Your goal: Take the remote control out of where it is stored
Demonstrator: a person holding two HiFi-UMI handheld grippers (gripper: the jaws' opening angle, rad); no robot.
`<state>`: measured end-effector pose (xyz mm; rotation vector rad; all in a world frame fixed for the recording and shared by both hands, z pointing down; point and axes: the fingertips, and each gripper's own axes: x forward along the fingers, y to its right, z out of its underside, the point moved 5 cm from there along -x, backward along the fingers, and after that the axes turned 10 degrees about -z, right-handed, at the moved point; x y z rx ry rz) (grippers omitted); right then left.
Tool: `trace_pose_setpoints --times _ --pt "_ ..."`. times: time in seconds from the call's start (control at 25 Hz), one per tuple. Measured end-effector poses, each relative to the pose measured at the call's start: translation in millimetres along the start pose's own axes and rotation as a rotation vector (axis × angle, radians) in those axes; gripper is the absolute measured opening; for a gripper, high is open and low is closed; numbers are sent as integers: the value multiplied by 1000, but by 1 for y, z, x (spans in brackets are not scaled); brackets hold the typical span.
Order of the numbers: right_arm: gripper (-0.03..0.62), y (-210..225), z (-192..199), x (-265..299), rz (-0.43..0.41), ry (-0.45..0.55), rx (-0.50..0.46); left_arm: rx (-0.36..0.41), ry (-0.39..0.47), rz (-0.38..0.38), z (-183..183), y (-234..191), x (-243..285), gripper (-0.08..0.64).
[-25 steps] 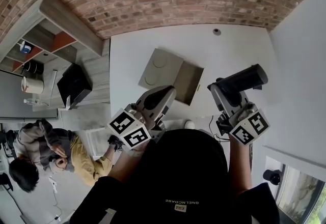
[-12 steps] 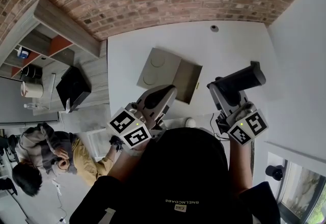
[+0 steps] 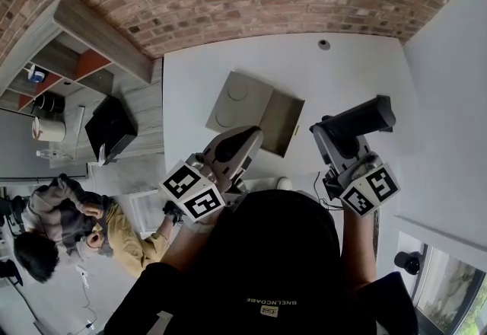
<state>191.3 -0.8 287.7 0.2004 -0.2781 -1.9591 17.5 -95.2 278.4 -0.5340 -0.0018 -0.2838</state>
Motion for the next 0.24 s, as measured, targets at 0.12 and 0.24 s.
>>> trace_pose_setpoints --times 0.12,0.24 --pt "94 1 1 1 -2 -2 3 -1 4 -10 -1 -2 -2 6" --pt "94 2 2 1 0 -4 7 -1 8 -18 -2 -3 -3 6"
